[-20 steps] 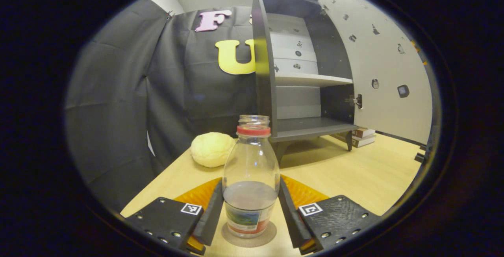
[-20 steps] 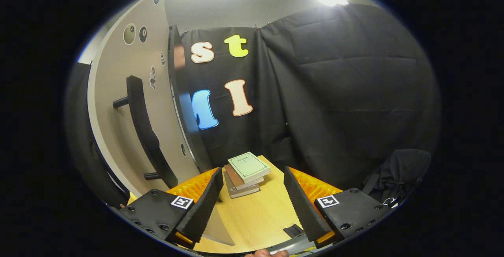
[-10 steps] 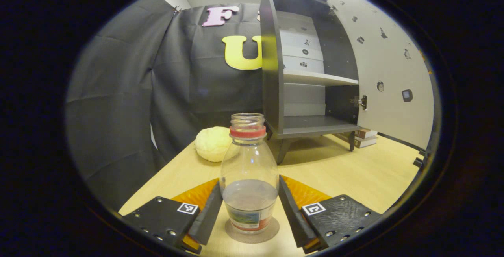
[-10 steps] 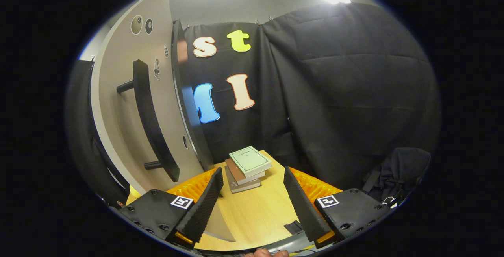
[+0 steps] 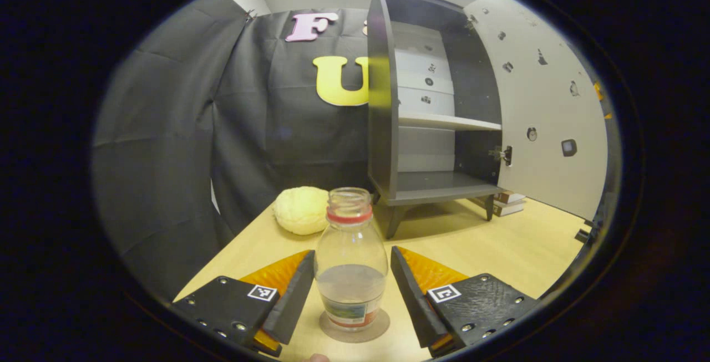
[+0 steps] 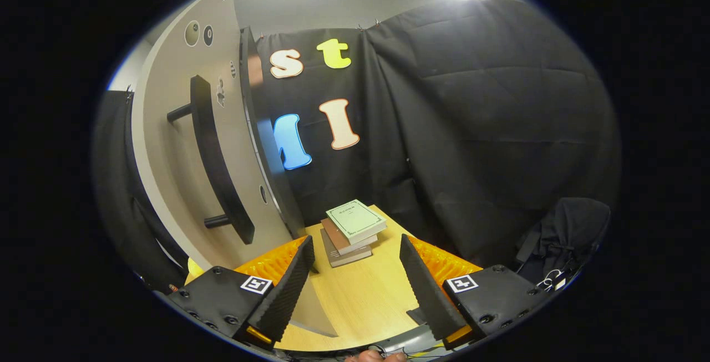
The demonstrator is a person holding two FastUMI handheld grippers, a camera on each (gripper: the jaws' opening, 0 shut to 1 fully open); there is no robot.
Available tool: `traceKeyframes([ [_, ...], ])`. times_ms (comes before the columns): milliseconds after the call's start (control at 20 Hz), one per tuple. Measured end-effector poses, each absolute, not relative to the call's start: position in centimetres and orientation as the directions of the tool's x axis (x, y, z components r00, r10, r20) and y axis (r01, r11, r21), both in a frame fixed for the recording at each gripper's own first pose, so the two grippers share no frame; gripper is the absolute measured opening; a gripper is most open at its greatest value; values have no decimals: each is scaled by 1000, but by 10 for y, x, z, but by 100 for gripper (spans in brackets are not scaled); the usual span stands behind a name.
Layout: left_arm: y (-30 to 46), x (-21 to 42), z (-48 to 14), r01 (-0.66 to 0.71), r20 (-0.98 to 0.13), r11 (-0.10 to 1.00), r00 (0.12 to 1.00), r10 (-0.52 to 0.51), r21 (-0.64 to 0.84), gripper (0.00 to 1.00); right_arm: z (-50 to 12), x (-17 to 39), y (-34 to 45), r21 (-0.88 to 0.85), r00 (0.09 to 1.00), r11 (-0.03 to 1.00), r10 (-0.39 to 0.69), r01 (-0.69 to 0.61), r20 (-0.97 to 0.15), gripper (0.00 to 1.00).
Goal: Open the cabinet door with the right hand, grasp the bottle in the cabinet with the left hand and place it on the coaster, then close the cabinet door with the right hand.
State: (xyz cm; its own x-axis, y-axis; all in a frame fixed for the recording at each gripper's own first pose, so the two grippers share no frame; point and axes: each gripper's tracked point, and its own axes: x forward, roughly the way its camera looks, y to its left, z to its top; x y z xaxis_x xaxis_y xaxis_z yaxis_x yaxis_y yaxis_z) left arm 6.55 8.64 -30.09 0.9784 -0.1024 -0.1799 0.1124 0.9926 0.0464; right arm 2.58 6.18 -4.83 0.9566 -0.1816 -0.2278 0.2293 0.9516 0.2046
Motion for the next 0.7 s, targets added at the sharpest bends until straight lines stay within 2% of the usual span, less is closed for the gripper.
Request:
traceKeyframes([
  [50,87,65,-295,114,-171,992,980,-104,51,80,-50,25,63,210,957,951,-178,228,-230,98],
  [300,88,65,-256,117,-111,992,988,-111,52,80,-54,19,65,214,958,950,-178,227,-225,98],
  [350,89,65,-247,121,-95,991,989,-116,49,85,-53,18,64,219,958,949,-179,228,-223,98],
  [600,87,68,-206,126,-36,990,992,-124,63,83,-55,14,63,256,958,938,-178,235,-224,98],
  [650,86,68,-195,128,-24,990,992,-127,64,80,-53,14,62,260,959,937,-178,234,-222,98],
  [700,83,66,-181,135,-7,989,991,-134,65,83,-53,13,62,261,960,937,-177,232,-218,98],
])
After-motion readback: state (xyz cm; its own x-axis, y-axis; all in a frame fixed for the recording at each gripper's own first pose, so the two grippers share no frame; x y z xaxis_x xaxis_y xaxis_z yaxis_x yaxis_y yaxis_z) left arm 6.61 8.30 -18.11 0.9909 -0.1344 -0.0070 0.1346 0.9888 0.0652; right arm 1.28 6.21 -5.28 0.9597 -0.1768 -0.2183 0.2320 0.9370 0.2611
